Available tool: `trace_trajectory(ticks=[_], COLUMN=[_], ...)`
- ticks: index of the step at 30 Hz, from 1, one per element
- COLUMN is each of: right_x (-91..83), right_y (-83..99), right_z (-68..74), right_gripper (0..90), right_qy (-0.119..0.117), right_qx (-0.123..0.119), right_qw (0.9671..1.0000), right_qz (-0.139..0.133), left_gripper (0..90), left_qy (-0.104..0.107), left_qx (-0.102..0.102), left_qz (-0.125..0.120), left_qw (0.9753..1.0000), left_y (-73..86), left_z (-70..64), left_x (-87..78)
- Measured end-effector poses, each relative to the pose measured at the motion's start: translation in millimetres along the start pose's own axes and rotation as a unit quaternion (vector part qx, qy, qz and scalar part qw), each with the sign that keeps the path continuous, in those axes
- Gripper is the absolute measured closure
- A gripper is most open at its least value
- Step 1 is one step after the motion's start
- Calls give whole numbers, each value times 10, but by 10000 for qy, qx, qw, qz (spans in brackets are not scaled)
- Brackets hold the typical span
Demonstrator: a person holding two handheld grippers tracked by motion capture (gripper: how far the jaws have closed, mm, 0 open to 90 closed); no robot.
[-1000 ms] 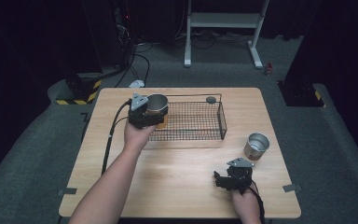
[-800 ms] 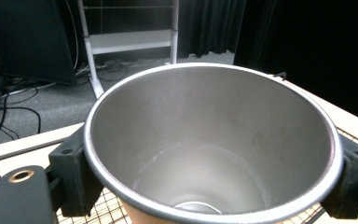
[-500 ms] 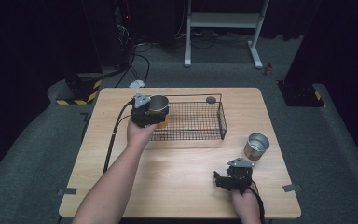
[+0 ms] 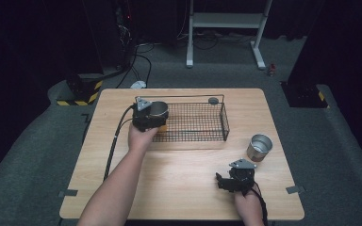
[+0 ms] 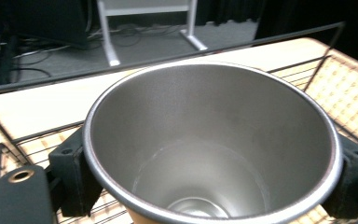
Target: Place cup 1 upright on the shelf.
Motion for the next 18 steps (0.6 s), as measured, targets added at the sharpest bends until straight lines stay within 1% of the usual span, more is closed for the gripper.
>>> trace_trajectory(ticks=[1, 3, 6, 7, 11, 15, 17, 18], right_x=[0, 0, 2, 3, 2, 1, 0, 0], right_y=[0, 0, -2, -3, -3, -3, -2, -2], right_z=[0, 0, 4, 2, 3, 6, 9, 10], right_gripper=[92, 91, 91, 91, 92, 92, 92, 92], right_qy=[0, -1, -11, -11, -13, -19, -27, -29], right_qx=[1, 1, 15, -6, 6, 9, 16, 12], right_qw=[10000, 10000, 10000, 10000, 10000, 10000, 10000, 10000], right_qz=[0, 1, 4, -1, 3, 5, 9, 8], left_gripper=[133, 133, 133, 133, 133, 133, 133, 132], left_qy=[-40, -63, -102, -86, -191, -292, -326, -325], left_qx=[5, -56, -86, -141, -117, -109, -3, -6], left_qz=[22, 98, 114, 118, 119, 186, 248, 264], left_qw=[10000, 9999, 9998, 9998, 9997, 9993, 9992, 9991], left_y=[10, 35, 46, 47, 53, 82, 109, 121], left_z=[5, 19, 33, 43, 94, 127, 126, 119], left_x=[8, 36, 62, 75, 106, 138, 161, 174])
Point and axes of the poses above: each handheld gripper's, and its own axes: x roughly forward along the jaws, y roughly out of its underside, z roughly to its left, the point moved 5 cm from there along x, roughly forward along the jaws, and after that the axes turned 13 degrees about -x, right-handed, at the moved point
